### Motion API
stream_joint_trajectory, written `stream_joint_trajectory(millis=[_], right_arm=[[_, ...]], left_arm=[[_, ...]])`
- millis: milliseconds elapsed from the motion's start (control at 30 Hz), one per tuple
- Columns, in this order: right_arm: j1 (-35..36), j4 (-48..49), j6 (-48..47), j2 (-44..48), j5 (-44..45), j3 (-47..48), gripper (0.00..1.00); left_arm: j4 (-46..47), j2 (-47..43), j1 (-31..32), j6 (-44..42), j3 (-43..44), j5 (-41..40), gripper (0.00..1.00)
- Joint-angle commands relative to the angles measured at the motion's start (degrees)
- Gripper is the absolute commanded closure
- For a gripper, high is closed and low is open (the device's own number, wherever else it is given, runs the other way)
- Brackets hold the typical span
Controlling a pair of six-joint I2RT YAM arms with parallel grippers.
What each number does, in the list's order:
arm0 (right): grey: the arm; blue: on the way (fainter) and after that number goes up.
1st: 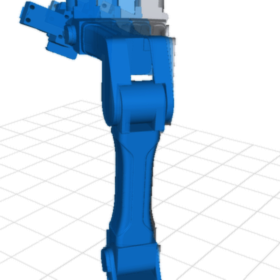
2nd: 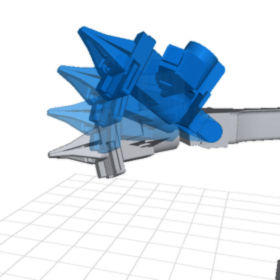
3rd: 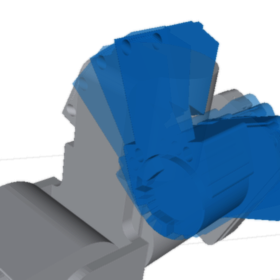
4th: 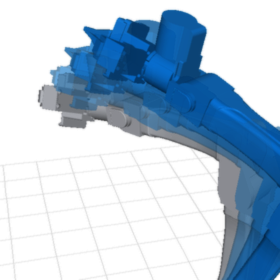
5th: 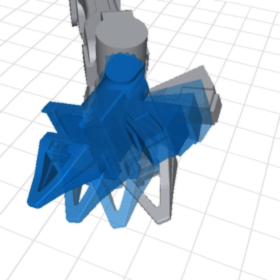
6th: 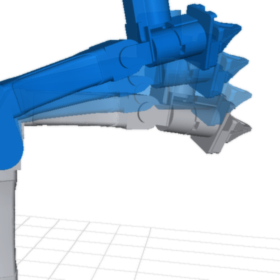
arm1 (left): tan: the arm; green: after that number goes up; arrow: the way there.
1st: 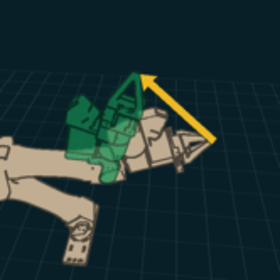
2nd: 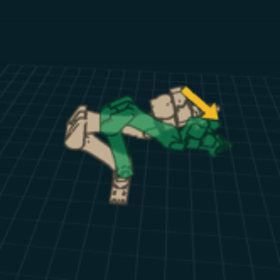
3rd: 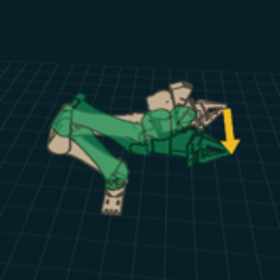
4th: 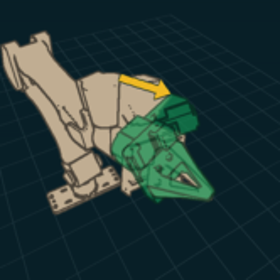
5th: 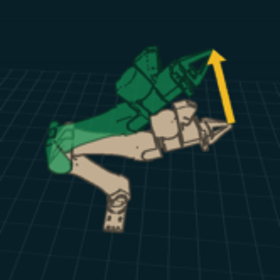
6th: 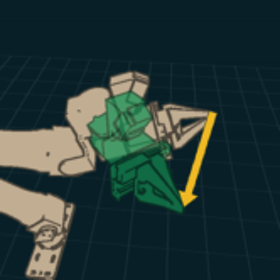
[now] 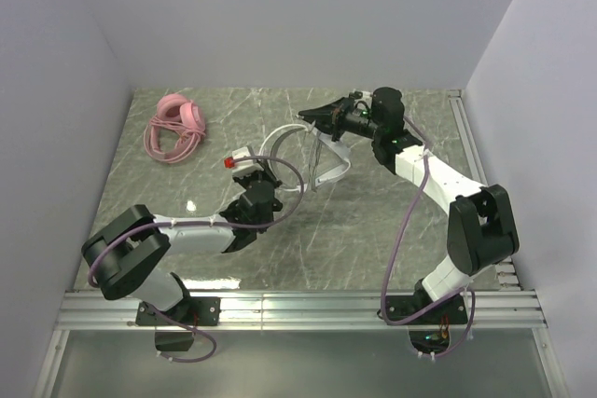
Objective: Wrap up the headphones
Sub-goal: Wrap the headphone cable with the right arm
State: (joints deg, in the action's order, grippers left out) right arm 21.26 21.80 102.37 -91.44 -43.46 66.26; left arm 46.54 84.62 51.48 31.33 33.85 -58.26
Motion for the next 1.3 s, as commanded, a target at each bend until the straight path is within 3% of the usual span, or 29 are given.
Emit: stream_joint_trajectory(millis=[0, 100, 300, 567, 700, 833, 1000, 1267], right_arm=[[-0.8, -6.4, -3.4, 2.6, 11.9, 2.1, 0.99], [-0.6, -16.6, -10.2, 3.2, 16.8, 5.5, 1.00], [-0.2, -21.4, -19.5, 2.5, 18.1, 7.7, 1.00], [2.6, -38.2, -36.6, -1.3, 23.4, 16.7, 1.00], [5.1, -37.4, -39.3, -2.0, 26.3, 14.7, 1.00], [7.2, -38.8, -41.5, -2.7, 31.0, 14.4, 1.00], [9.3, -41.0, -45.0, -3.0, 37.4, 14.9, 1.00], [10.0, -40.7, -47.3, -0.1, 39.2, 12.7, 1.00]], left_arm=[[2.1, 1.1, 2.0, 0.6, -1.7, 0.0, 1.00], [1.1, 2.4, 2.5, 1.2, -1.0, -0.8, 1.00], [-0.7, 3.3, 2.6, 1.4, 1.0, 0.5, 1.00], [-9.2, 2.9, 2.6, 4.1, 5.5, 1.8, 1.00], [-21.9, 3.1, 2.7, 6.6, 12.5, 2.2, 1.00], [-27.7, 2.2, 2.6, 9.2, 15.5, 2.7, 1.00], [-33.3, 1.3, 2.6, 10.7, 18.4, 2.4, 1.00], [-37.8, 0.8, 1.8, 14.8, 19.8, 3.0, 1.00]])
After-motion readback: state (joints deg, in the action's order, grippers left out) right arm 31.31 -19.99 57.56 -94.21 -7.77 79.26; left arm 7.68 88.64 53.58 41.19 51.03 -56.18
